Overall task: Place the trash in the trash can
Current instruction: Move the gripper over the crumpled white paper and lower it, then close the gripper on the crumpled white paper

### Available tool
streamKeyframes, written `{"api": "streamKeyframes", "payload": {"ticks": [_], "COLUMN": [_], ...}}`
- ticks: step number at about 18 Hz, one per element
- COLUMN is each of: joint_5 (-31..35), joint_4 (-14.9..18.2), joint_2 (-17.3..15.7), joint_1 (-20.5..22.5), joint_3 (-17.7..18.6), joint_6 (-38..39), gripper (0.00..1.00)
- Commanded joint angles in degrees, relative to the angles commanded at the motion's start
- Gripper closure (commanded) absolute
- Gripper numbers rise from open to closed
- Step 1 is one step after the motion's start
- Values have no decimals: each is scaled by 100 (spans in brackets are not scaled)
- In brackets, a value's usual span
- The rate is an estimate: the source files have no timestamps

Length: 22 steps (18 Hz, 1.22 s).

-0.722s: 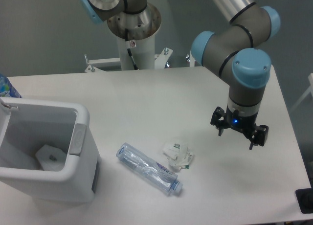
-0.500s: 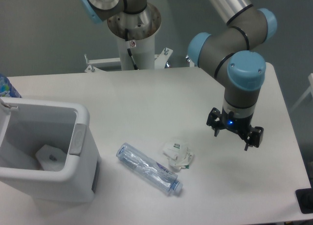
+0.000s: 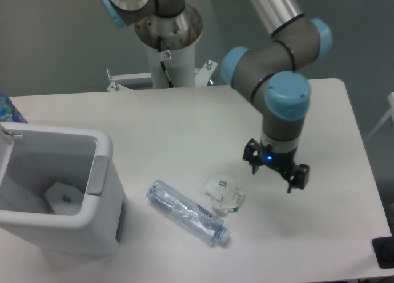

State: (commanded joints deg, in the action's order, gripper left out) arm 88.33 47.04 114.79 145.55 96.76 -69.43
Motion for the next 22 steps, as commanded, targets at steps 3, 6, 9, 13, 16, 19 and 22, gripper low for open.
{"api": "streamKeyframes", "payload": {"ticks": [3,6,9,13,16,19,22], "joint_5": [9,0,-26,-18,0,26,70], "joint_4": [-37,-89,-116,-116,-142,-134,-134], "joint_2": [9,35,79,167,289,360,343], "joint_1": [-123,-202,-316,-352,-361,-361,-361], "joint_3": [176,440,423,440,449,396,397], "joint_6": [9,0,-9,0,-17,-26,-18], "gripper": [0,0,0,0,0,47,98]}}
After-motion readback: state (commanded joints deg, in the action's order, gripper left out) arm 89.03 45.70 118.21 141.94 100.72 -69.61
